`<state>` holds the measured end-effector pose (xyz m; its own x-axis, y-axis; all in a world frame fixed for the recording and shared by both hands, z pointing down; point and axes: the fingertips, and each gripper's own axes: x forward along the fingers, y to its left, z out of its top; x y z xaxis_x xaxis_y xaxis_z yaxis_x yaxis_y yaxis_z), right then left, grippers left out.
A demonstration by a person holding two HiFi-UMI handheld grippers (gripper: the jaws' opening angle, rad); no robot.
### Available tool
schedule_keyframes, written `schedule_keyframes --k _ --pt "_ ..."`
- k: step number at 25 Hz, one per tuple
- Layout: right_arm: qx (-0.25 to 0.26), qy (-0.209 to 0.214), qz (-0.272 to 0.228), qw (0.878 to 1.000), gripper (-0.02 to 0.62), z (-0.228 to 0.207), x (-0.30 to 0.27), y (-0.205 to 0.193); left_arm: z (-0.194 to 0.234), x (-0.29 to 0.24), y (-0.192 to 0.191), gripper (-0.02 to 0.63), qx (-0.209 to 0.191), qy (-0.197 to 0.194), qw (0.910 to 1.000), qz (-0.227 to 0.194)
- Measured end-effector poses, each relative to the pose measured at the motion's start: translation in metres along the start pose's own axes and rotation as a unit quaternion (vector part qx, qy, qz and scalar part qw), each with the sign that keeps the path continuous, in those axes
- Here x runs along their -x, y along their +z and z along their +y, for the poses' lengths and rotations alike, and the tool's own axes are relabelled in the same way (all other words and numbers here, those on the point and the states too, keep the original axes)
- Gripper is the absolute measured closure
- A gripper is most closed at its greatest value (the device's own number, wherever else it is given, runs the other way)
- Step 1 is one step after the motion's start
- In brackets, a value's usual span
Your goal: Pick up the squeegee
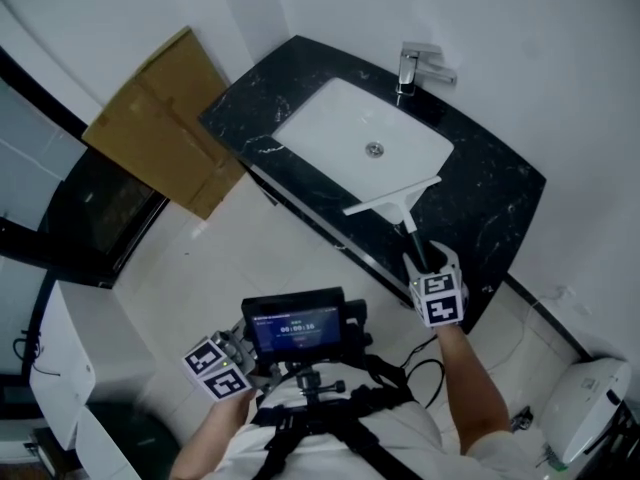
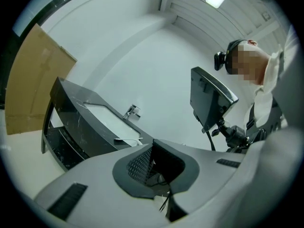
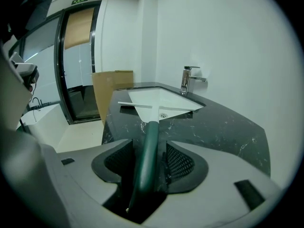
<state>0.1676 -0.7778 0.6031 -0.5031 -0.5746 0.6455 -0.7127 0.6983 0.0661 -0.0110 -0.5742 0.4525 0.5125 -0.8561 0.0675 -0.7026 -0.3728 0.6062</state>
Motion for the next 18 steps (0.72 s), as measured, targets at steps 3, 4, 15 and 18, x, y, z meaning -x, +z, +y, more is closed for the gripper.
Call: schedule_keyframes --k 3,4,15,18 --pt "-0.014 -0.022 -0.009 1.0 0.367 -0.006 0.0 0.002 -0.008 0.0 -0.009 0.612 0.007 -0.019 0.9997 0.015" --pt "-0.017 -0.027 -0.008 0.999 0.367 -0.007 -0.002 0.002 -0.011 0.0 -0.011 0.612 0.009 -0.026 0.9994 0.019" --pt "-0.018 -0.015 0.004 1.0 0.383 -0.006 -0.003 0.001 -0.027 0.011 -0.012 0.615 0.038 -0.085 0.9957 0.002" --pt "-0.02 -0.028 -0.008 0.999 0.383 -0.009 -0.002 0.003 -0.026 0.014 -0.009 0.615 0.037 -0.085 0.9956 -0.006"
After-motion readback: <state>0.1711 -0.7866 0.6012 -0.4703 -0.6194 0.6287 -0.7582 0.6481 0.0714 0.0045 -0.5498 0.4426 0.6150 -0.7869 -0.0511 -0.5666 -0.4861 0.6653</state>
